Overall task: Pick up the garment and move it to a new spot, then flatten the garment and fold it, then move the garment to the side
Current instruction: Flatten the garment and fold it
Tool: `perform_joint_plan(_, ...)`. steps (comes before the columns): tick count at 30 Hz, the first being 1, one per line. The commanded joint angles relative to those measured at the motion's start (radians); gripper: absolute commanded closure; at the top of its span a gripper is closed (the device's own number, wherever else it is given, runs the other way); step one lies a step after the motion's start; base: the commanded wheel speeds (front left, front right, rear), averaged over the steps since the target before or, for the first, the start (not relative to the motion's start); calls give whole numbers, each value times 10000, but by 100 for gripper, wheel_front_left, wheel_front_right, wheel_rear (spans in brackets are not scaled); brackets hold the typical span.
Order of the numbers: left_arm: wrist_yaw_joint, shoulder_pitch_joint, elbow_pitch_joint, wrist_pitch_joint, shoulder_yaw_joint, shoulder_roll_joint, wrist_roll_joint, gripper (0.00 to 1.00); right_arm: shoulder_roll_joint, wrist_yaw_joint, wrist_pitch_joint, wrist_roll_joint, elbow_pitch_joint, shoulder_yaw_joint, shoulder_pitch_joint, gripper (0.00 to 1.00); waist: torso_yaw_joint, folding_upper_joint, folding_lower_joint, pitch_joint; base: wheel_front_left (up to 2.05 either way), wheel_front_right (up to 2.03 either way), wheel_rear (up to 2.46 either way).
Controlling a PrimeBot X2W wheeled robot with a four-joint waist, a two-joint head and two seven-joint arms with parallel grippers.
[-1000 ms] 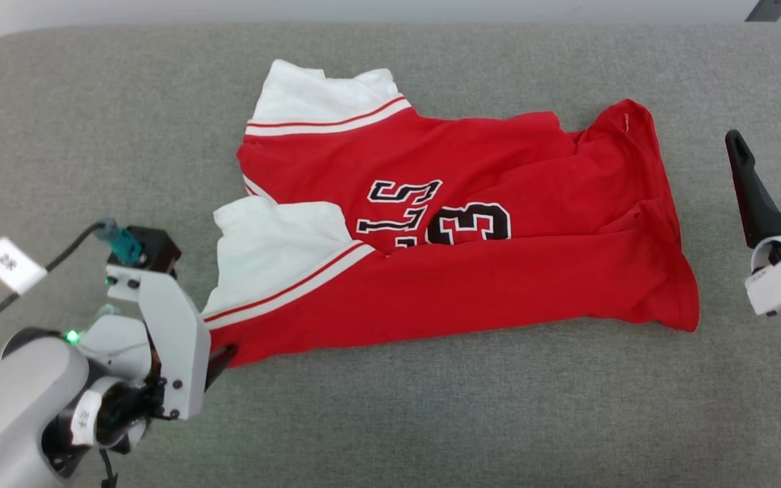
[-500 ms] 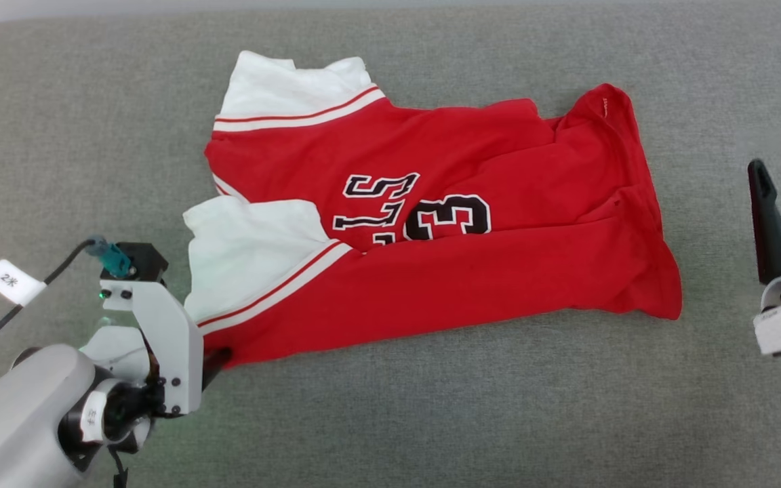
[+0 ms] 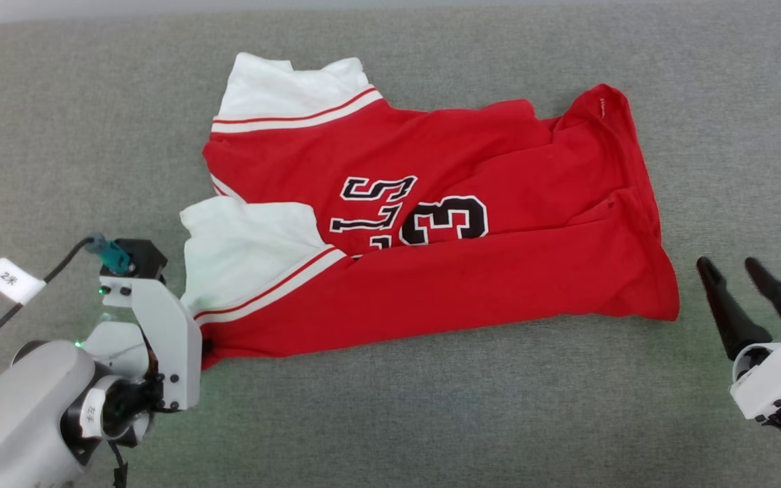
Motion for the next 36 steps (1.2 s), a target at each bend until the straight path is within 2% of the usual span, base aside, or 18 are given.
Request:
perform_joint_plan(1,-65,361,104,192,-403,-313,-13,100,55,-17,161,78,3,-24,24,0,39,0,0,25,0,0,0)
perform_joint_plan(5,-124,280,-59,218,-453,-416,30,100,236,-17,1050,120,204,34,-182,0,174,0,0,137,0,0,0)
perform_joint_plan(18,-301,-18,-7,230,-646,-890,196,100,248,-17,3377,-1012,1716,468,-1147,0,626,0,0,434,0,0,0)
perform_joint_plan(19,-325,-24,18,223,-651,-904,195,100,258,-17,3578,-988,1828,540,-1180,61,645,0,0,437,0,0,0)
perform_joint_plan(20,-331,-21,42,201,-649,-914,196,100,214,-15,3742,-1009,1901,637,-1201,100,659,0,0,438,0,0,0)
perform_joint_plan(29,-388,-51,-71,276,-445,-599,46,100,68,-17,4289,-865,1646,261,-1500,100,679,0,0,318,0,0,0)
perform_joint_plan(36,121,-92,-1083,884,-257,212,-171,100,-406,-17,4909,-627,832,251,-1348,100,638,0,0,95,0,0,0)
